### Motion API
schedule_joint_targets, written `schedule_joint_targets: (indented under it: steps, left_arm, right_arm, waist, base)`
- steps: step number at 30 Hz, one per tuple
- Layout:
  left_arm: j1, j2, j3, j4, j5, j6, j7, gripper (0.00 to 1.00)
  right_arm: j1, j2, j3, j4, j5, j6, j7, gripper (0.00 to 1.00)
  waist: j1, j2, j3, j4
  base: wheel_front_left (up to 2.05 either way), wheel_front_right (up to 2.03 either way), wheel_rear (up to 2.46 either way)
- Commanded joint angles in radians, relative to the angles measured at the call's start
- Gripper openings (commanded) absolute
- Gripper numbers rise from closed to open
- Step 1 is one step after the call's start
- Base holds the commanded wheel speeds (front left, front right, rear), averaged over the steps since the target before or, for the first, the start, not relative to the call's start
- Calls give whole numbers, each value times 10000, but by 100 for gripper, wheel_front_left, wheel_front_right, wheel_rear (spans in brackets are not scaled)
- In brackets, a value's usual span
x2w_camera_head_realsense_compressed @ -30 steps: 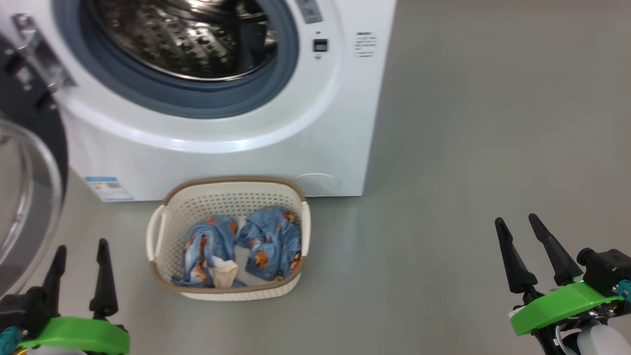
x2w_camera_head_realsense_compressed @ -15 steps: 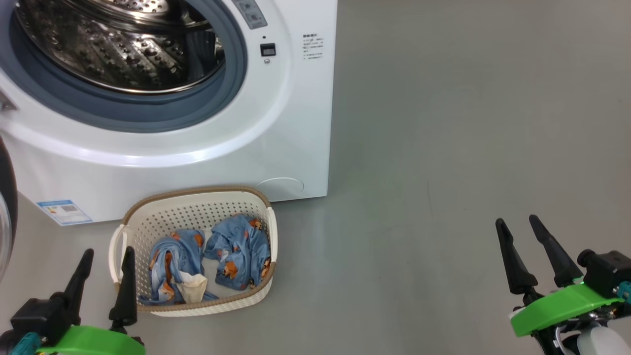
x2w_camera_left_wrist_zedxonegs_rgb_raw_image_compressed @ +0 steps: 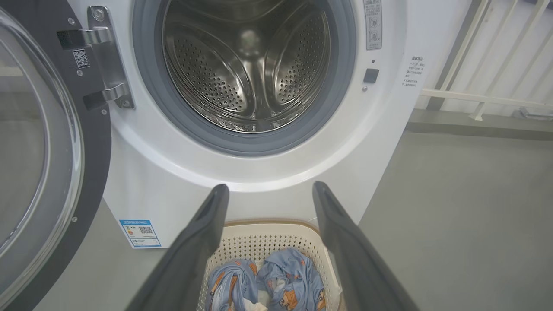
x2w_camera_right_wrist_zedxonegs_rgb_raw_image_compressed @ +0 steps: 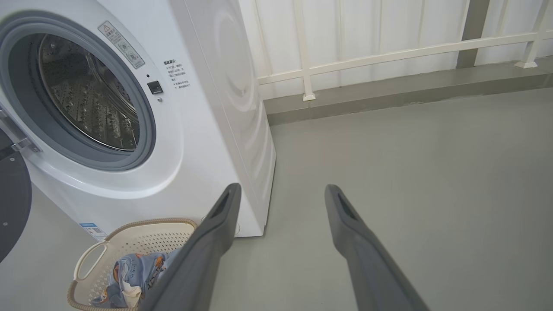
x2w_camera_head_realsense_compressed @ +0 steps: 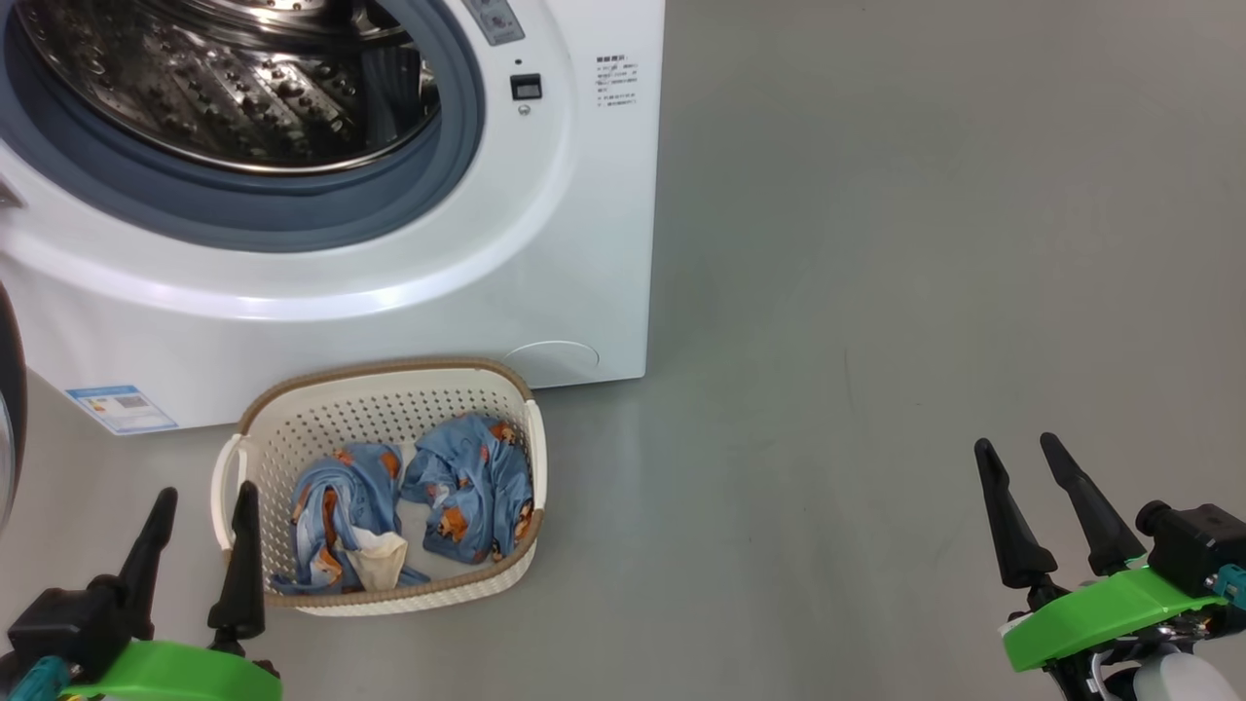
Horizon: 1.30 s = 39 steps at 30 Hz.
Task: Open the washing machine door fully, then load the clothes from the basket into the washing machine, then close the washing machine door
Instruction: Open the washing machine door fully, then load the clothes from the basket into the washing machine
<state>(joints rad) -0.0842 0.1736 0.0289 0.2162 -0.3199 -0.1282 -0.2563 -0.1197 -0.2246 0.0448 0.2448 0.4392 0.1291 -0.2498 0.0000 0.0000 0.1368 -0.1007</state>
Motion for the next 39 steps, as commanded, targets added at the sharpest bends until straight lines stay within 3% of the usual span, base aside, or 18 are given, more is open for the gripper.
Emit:
schedule_joint_targets:
  steps: [1, 12, 28, 39]
  left_arm:
    - [-264, 235, 359, -261, -73, -25, -55, 100]
    - [-353, 247, 265, -154, -457, -25, -55, 100]
    - [-502, 369, 93, -205, -552, -25, -55, 100]
    - [-373, 167, 168, -206, -374, -25, -55, 100]
  right_arm:
    - [-89, -112, 132, -261, -51, 16, -120, 100]
    - [-194, -94, 157, -313, -74, 16, -120, 100]
    - [-278, -9, 147, -339, -66, 16, -120, 100]
    - [-245, 15, 161, -353, -64, 16, -120, 100]
  waist:
    - [0, 0, 10, 19]
    - [0, 0, 21, 50]
    - [0, 0, 101, 3]
    - [0, 0, 46, 45]
  base:
    - [0, 0, 0]
    - [4, -15, 10]
    - [88, -161, 74]
    - [45, -45, 0]
